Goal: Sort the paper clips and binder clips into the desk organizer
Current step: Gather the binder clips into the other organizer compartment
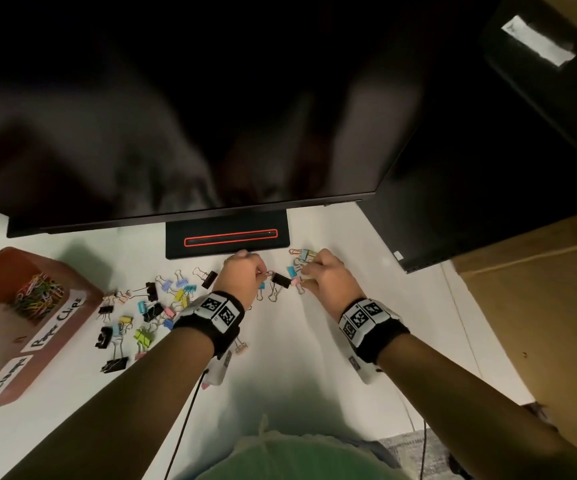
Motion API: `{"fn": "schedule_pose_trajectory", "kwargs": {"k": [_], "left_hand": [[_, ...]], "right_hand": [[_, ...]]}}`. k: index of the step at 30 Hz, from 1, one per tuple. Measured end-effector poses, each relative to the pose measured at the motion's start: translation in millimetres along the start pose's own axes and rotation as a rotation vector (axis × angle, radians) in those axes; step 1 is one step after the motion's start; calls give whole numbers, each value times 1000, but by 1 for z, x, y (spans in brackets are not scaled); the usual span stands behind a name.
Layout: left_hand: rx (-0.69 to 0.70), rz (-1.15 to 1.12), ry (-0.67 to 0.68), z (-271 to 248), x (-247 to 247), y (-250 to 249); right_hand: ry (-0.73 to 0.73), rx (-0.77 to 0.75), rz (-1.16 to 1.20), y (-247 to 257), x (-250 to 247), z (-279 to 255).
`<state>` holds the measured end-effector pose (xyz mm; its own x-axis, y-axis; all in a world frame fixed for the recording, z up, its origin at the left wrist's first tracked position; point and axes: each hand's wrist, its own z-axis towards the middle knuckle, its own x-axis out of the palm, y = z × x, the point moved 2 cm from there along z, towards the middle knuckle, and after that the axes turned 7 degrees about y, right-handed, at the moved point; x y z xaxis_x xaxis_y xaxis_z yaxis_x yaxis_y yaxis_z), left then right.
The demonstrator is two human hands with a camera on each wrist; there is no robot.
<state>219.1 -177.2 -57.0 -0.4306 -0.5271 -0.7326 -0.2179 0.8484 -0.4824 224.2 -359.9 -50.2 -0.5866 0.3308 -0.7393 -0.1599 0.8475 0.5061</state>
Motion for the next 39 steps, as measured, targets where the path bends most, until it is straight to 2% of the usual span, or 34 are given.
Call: {"fn": "schedule_pose_trajectory", "kwargs": {"k": [7,11,13,17,20,23,25,31,35,39], "left_hand": [[114,139,21,-18,0,3],[67,0,51,-25,1,6],[99,-62,56,-30,-1,3],[221,22,185,-34,-4,-16],[166,122,241,-23,1,-21],[119,120,217,-19,3,-24],[113,110,193,-20,4,-25],[62,29,186,-27,0,-15],[23,-68,68,-37,-10,3],[18,-117,12,-49,-19,25]], "right_hand": [[-72,-46,58,-7,8,-15],[-123,-74,11,-10,10,-22],[-115,-79,7,-14,7,-24],[-93,-46,109,-28,-11,-32],[-58,-17,220,-35,-18,-41],[66,23,299,-31,-10,-49],[125,55,213,-26,2,-48],[19,30,54,-19,14,-40],[57,-26,13,-19,17,-37],[184,-115,-39,-19,19,-39]]}}
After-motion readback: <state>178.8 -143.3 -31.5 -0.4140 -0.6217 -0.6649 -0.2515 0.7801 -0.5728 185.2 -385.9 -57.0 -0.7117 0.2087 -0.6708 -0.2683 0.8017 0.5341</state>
